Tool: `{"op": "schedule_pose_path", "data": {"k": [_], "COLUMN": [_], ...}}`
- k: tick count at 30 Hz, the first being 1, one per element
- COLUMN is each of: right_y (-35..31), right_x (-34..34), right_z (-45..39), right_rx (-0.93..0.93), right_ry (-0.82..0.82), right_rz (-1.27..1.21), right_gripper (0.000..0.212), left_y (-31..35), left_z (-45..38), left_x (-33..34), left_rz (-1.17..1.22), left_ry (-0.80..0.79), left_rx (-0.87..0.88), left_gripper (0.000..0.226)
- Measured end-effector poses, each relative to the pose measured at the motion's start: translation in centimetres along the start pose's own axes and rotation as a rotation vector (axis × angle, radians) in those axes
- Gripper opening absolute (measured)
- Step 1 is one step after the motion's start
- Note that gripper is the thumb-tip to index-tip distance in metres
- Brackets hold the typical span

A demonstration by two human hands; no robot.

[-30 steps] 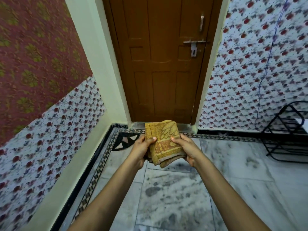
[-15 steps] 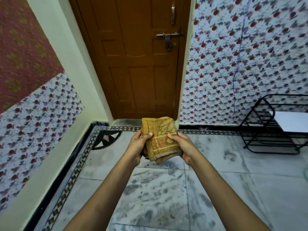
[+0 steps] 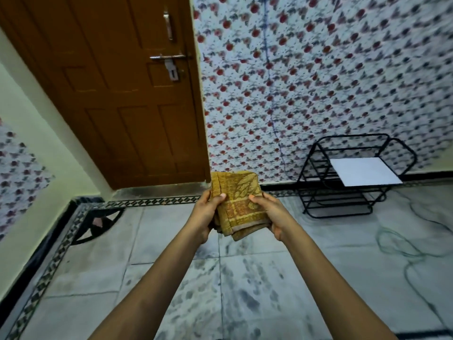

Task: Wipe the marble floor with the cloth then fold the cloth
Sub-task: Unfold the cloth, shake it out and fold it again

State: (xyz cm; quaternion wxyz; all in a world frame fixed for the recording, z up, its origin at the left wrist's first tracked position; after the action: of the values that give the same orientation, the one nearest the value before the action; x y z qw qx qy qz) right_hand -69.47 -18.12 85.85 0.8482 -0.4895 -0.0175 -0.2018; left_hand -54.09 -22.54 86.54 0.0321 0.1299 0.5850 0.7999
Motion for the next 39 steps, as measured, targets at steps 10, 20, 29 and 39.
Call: {"op": "schedule_pose_path", "data": {"k": [10, 20, 29, 39], "right_y": [-5.5, -14.9, -20.3, -27.2], "right_x": [-14.7, -29.7, -44.3, -64.5], "right_z": [-5.3, -11.1, -16.2, -23.0], "right_rx": [-0.033, -0.054, -0.044, 0.015], "right_ry": [0.170, 0.294, 0.349, 0.298], "right_rz": [-0.081, -0.106, -0.150, -0.017], "right_gripper": [0.008, 0.017, 0.026, 0.019], "left_y": [-2.0, -1.7, -3.8, -8.4], "left_z": [-9.9, -20.1, -27.2, -33.6], "left_x": [15.3, 32.7, 48.3, 67.7], "left_rz": [-0.045, -0.034, -0.093, -0.080], "left_ry": [-0.163, -0.279, -0.362, -0.248], "left_rx": [-0.028, -0.094, -0.118, -0.190], "left_gripper": [0.032, 0.022, 0.016, 0.014]}}
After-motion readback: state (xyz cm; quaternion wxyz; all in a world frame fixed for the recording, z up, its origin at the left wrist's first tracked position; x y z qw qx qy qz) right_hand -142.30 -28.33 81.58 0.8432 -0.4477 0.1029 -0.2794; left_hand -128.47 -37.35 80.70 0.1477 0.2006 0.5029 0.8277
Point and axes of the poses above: each hand's wrist, its own z-axis away from the middle knuckle, its own x-axis out of the palm, y = z × x, the point moved 6 cm from there along -z, towards the middle knuckle, and after that the axes turned 7 degrees about x, right-handed, at the moved point
